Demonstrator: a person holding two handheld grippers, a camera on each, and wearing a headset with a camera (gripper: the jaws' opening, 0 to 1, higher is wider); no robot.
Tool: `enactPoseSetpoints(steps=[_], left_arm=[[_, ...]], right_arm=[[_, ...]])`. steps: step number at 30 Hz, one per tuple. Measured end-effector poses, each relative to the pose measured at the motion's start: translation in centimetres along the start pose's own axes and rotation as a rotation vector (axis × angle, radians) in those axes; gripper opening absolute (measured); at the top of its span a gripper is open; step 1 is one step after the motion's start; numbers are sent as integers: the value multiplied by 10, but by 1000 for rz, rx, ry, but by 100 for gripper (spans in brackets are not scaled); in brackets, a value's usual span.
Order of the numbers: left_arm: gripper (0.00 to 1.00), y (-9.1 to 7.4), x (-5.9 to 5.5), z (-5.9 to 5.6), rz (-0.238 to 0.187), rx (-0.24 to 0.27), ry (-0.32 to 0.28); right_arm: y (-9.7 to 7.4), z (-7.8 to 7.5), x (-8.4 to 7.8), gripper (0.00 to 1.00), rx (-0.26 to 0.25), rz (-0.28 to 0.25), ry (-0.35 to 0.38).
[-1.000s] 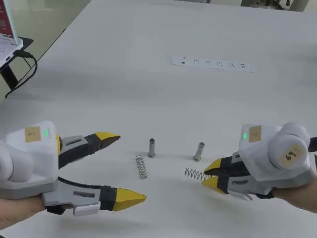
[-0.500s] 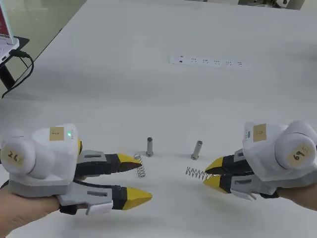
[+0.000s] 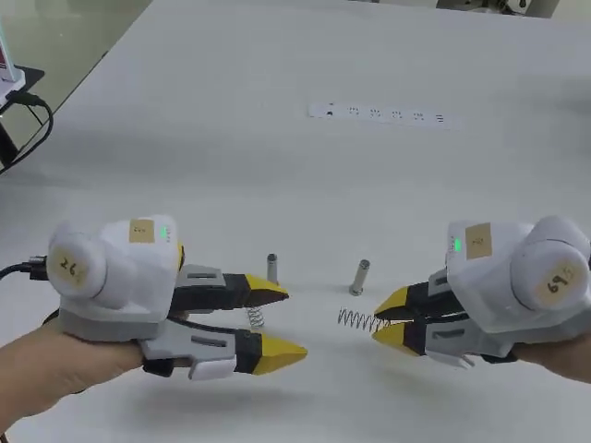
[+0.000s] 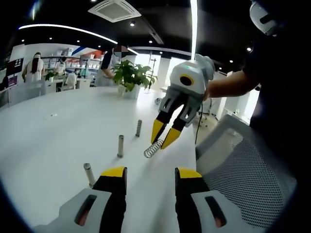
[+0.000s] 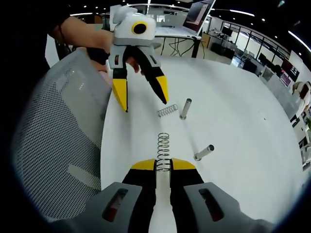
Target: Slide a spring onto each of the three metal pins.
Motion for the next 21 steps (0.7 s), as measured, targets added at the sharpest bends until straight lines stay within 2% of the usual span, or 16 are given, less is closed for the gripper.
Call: enactPoseSetpoints(steps=[4, 9, 21], left_arm=[[34, 4, 4, 1, -14, -6, 7], [33, 10, 6, 1, -7, -16, 23], [28, 19, 16, 1, -31, -55, 44]], right_arm=[[-1, -1, 1, 7, -2, 2, -7], [-2, -1, 3, 7, 1, -1, -15], [-7, 4, 11, 6, 20, -46, -59]])
Point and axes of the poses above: the centre of the closed fingertips' face, and the gripper's own axes: y roughly forward along the fingers, z roughly to its left, x roughly out of its top, the point moved 7 cm from there along -y, roughly backward along the fingers, and after that the axes turned 13 degrees about z, right-handed, at the moved point
